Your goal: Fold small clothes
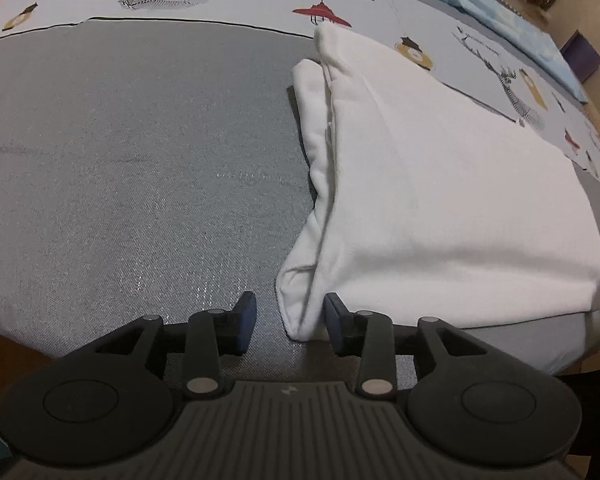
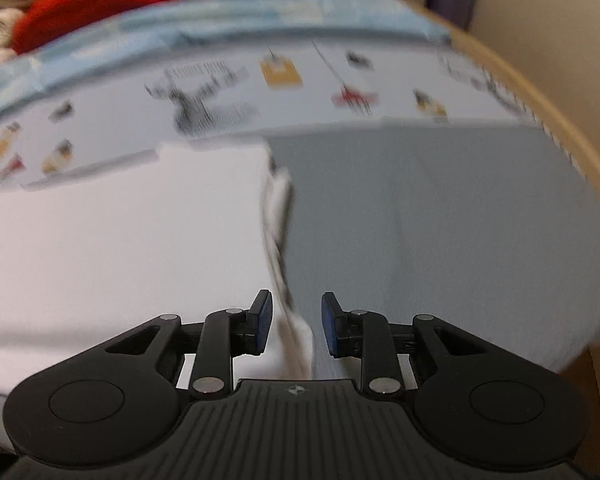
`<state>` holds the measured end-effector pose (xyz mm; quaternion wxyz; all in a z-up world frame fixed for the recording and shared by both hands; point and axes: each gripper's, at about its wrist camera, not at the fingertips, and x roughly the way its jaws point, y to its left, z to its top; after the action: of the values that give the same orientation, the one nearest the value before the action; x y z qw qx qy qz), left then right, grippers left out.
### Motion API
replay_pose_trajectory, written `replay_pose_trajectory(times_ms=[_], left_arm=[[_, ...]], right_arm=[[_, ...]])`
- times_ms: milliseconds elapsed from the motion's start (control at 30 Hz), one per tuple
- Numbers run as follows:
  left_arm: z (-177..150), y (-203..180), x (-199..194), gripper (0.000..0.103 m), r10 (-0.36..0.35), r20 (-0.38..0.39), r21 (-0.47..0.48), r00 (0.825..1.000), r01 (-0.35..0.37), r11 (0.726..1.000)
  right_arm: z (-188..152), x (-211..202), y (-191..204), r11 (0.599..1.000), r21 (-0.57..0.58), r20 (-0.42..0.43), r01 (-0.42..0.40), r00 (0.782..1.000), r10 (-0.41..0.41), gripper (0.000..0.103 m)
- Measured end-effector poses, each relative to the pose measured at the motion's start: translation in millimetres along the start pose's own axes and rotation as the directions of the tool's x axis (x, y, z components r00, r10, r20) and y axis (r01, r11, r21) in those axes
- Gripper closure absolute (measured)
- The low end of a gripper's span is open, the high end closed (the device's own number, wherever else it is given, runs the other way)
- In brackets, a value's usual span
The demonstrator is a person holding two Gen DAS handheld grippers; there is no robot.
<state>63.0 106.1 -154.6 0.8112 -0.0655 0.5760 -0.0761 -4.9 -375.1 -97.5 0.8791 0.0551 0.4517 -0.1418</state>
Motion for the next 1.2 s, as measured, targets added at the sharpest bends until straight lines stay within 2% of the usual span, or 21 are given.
replay_pose_trajectory(times_ms=[67, 167, 267, 367, 467, 533, 600, 700, 800, 900, 967, 1000, 1033, 1067, 1133, 1200], left_arm=[[0.3, 1.7, -1.1, 0.06, -0.004, 0.006, -0.001, 1.0, 0.004, 1.0], [1.8, 1.6, -4.1, 0.06, -0.005, 0.019, -0.002, 1.0, 0.005, 1.0], [6.1, 0.5, -6.1, 0.06, -0.009, 0.044, -0.015, 0.999, 0.01, 1.0], [12.8, 0.8, -7.2, 0.06, -0.021, 0.075, -0.047, 0.997, 0.025, 0.999], [24.3, 1.8, -6.3, 0.049, -0.058, 0.106, -0.078, 0.993, 0.067, 0.995], [35.5, 1.4, -2.0, 0.037, -0.093, 0.106, -0.083, 0.99, 0.102, 0.991], [47.8, 2.2, 6.4, 0.033, -0.129, 0.094, -0.089, 0.987, 0.138, 0.986], [62.2, 7.6, 23.9, 0.032, -0.18, 0.074, -0.135, 0.981, 0.189, 0.973], [68.8, 13.8, 47.8, 0.032, -0.192, 0.029, -0.19, 0.981, 0.194, 0.962], [75.7, 16.2, 53.6, 0.032, -0.224, 0.058, -0.21, 0.973, 0.231, 0.95], [78.8, 14.4, 56.6, 0.035, -0.235, 0.056, -0.191, 0.97, 0.241, 0.951], [79.3, 12.7, 57.4, 0.042, -0.235, 0.057, -0.174, 0.97, 0.241, 0.955], [79.6, 10.9, 58.0, 0.057, -0.237, 0.058, -0.158, 0.97, 0.243, 0.957], [79.6, 10.1, 59.7, 0.068, -0.254, 0.052, -0.149, 0.966, 0.259, 0.954], [79.0, 10.1, 63.0, 0.081, -0.268, 0.045, -0.152, 0.962, 0.272, 0.95], [79.4, 7.7, 62.0, 0.086, -0.257, 0.046, -0.126, 0.965, 0.261, 0.957]], right_arm=[[13.3, -19.1, -0.7, 0.999, -0.032, 0.083, -0.042, 0.996, 0.044, 0.066], [33.6, -45.1, 3.1, 0.991, -0.101, 0.198, -0.089, 0.974, 0.107, 0.052], [44.1, -57.1, 0.9, 0.985, -0.127, 0.257, -0.121, 0.955, 0.15, 0.046], [39.9, -53.6, -2.2, 0.985, -0.045, 0.255, -0.164, 0.952, 0.17, 0.045], [30.7, -46.8, 2.2, 0.983, 0.005, 0.251, -0.186, 0.951, 0.178, 0.045], [23.9, -40.4, 5.5, 0.981, 0.016, 0.214, -0.195, 0.959, 0.187, 0.045], [18.1, -34.9, 10.9, 0.982, -0.002, 0.193, -0.188, 0.964, 0.184, 0.045], [16.1, -33.5, 11.0, 0.984, -0.014, 0.181, -0.175, 0.968, 0.175, 0.045], [14.5, -32.6, 8.5, 0.987, 0.003, 0.17, -0.162, 0.973, 0.159, 0.045], [13.6, -30.5, 9.3, 0.99, -0.001, 0.166, -0.139, 0.977, 0.137, 0.045], [13.5, -26.9, 11.3, 0.991, -0.01, 0.157, -0.13, 0.979, 0.13, 0.045], [13.8, -24.6, 12.6, 0.992, -0.016, 0.151, -0.125, 0.98, 0.126, 0.045], [14.0, -22.7, 15.0, 0.993, -0.024, 0.146, -0.12, 0.982, 0.122, 0.045], [14.2, -21.4, 17.2, 0.993, -0.03, 0.142, -0.117, 0.983, 0.12, 0.045], [14.8, -19.1, 22.7, 0.993, -0.043, 0.137, -0.113, 0.984, 0.118, 0.045], [15.7, -18.4, 27.9, 0.992, -0.055, 0.138, -0.111, 0.983, 0.118, 0.045]])
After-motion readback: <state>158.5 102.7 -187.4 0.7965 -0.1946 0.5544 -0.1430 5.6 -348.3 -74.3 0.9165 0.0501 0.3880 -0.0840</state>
